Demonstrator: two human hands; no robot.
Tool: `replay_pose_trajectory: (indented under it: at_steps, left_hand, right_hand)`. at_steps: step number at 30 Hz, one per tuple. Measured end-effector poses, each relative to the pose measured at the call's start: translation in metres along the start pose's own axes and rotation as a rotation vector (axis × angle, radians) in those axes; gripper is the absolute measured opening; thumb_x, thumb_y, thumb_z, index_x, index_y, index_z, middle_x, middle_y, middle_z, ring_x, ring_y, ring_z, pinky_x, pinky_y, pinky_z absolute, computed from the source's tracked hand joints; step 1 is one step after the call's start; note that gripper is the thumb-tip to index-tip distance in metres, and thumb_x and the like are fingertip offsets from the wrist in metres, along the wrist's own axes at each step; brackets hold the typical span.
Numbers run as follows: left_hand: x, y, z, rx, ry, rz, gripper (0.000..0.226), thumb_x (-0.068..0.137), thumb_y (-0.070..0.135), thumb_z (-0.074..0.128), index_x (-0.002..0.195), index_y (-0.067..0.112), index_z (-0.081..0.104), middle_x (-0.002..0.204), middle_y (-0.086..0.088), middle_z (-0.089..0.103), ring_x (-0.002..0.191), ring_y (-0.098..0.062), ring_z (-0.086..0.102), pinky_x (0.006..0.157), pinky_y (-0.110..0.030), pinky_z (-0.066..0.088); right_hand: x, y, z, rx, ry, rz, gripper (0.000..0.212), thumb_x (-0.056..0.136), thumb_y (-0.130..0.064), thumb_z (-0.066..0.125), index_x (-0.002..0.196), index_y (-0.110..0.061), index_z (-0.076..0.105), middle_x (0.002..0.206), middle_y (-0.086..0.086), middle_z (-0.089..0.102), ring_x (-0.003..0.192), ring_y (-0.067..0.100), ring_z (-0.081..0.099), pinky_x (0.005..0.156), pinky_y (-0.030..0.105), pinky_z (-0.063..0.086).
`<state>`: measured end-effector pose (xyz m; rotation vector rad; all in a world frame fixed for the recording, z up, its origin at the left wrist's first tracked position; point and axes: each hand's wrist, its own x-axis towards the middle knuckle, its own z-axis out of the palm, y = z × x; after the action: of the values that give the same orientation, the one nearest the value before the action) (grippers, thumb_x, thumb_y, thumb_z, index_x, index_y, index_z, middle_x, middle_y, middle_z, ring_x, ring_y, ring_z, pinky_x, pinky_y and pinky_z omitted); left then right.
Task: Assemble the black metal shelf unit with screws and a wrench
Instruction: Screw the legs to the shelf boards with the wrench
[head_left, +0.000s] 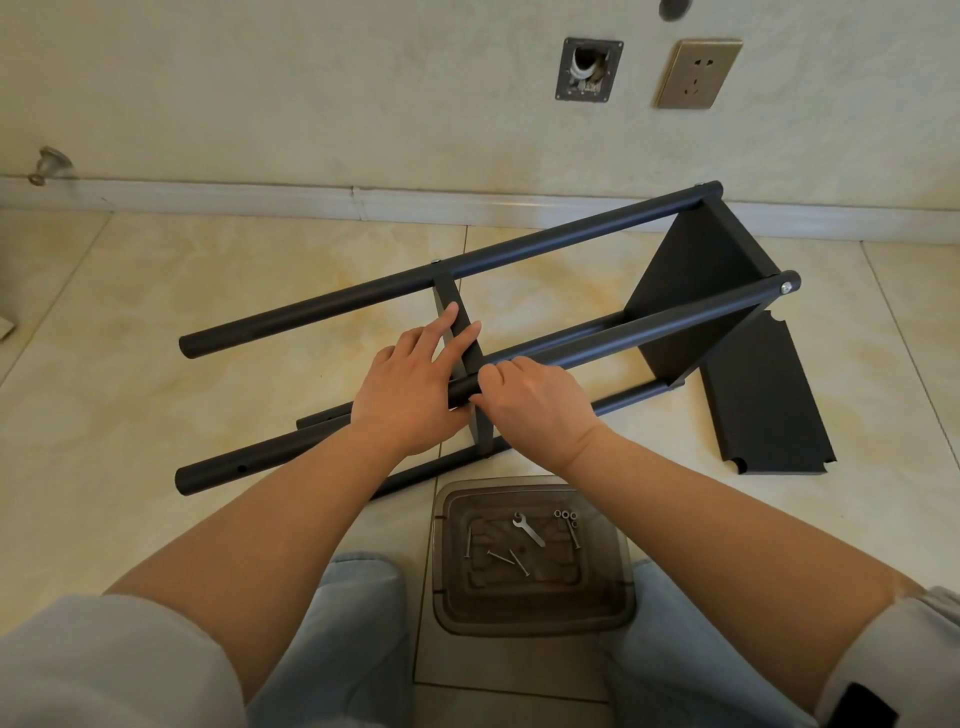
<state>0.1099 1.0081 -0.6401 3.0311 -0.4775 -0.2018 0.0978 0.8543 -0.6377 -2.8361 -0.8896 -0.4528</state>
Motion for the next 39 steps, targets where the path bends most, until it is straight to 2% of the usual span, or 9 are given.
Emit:
replay_pose_trajectory:
  at_steps: [10,15,19,25,29,31,34,36,39]
  left_hand:
    - [0.001,-0.001,0.003,-0.002,0.010,-0.002,0.081,0.088,0.054,0.050,0.150,0.036,0.000,0.158,0.007,-0.008,0.142,-0.021,0.013,0.113,-0.039,0.022]
    - [0.001,-0.001,0.002,0.000,0.005,0.001,0.082,0.089,0.052,0.050,0.149,0.036,-0.002,0.159,0.006,-0.009,0.142,-0.021,0.013,0.113,-0.039,0.023]
    - [0.001,-0.001,0.002,-0.005,0.007,-0.001,0.080,0.089,0.053,0.048,0.149,0.037,-0.002,0.158,0.007,-0.009,0.142,-0.021,0.014,0.114,-0.039,0.023]
    - [0.001,0.001,0.001,0.005,0.003,-0.002,0.080,0.089,0.055,0.047,0.149,0.036,-0.002,0.158,0.007,-0.010,0.142,-0.021,0.013,0.114,-0.039,0.023]
    - [0.001,0.000,0.002,0.005,-0.001,0.003,0.081,0.089,0.057,0.047,0.149,0.036,-0.002,0.158,0.007,-0.011,0.142,-0.021,0.014,0.114,-0.039,0.022]
    - [0.001,-0.002,0.001,-0.008,-0.003,0.016,0.083,0.086,0.061,0.046,0.150,0.036,-0.002,0.158,0.007,-0.010,0.142,-0.021,0.014,0.113,-0.039,0.022]
    - [0.000,-0.003,-0.001,-0.021,-0.048,0.032,0.093,0.078,0.076,0.042,0.150,0.035,-0.003,0.158,0.007,-0.013,0.143,-0.021,0.011,0.113,-0.039,0.020]
    - [0.000,-0.003,-0.003,-0.021,-0.079,0.033,0.096,0.074,0.083,0.030,0.150,0.035,-0.004,0.157,0.007,-0.016,0.143,-0.021,0.009,0.114,-0.039,0.018]
    - [0.000,-0.003,-0.005,-0.037,-0.082,0.025,0.090,0.073,0.080,0.014,0.150,0.036,-0.002,0.158,0.007,-0.014,0.143,-0.020,0.009,0.114,-0.038,0.018]
  right_hand:
    - [0.003,-0.006,-0.003,-0.177,-0.015,0.012,0.035,0.057,-0.029,0.088,0.061,-0.016,0.055,0.047,-0.002,0.051,0.039,0.014,0.047,0.041,0.020,0.025]
    - [0.002,-0.004,-0.005,-0.106,0.030,-0.110,0.029,0.055,-0.012,0.085,0.069,-0.009,0.060,0.056,0.005,0.055,0.048,0.018,0.050,0.043,0.022,0.024]
    - [0.001,0.002,-0.006,-0.069,0.009,-0.125,0.028,0.057,-0.009,0.085,0.069,-0.009,0.060,0.058,0.005,0.057,0.049,0.018,0.051,0.043,0.021,0.026]
    - [0.004,0.005,-0.006,-0.074,0.007,-0.104,0.029,0.063,-0.020,0.086,0.069,-0.011,0.059,0.057,0.004,0.057,0.049,0.019,0.051,0.044,0.022,0.028]
    - [0.009,0.004,-0.008,-0.164,-0.097,-0.052,0.031,0.064,-0.035,0.085,0.065,-0.015,0.062,0.059,0.000,0.058,0.055,0.017,0.054,0.043,0.023,0.034]
    - [0.012,0.004,-0.011,-0.133,-0.157,0.003,0.033,0.076,-0.046,0.074,0.078,-0.014,0.065,0.073,0.000,0.061,0.071,0.018,0.056,0.050,0.027,0.035]
    - [0.013,0.015,-0.013,-0.023,-0.262,0.086,0.047,0.091,-0.056,0.046,0.107,-0.013,0.057,0.106,0.002,0.054,0.104,0.020,0.046,0.075,0.030,0.039]
    - [0.011,0.025,-0.013,0.032,-0.263,0.126,0.047,0.088,-0.058,0.049,0.107,-0.016,0.053,0.110,0.001,0.049,0.106,0.020,0.042,0.088,0.033,0.037]
    - [0.005,0.036,-0.009,0.192,-0.285,0.276,0.044,0.081,-0.059,0.058,0.097,-0.020,0.045,0.096,-0.004,0.048,0.092,0.015,0.047,0.089,0.031,0.038]
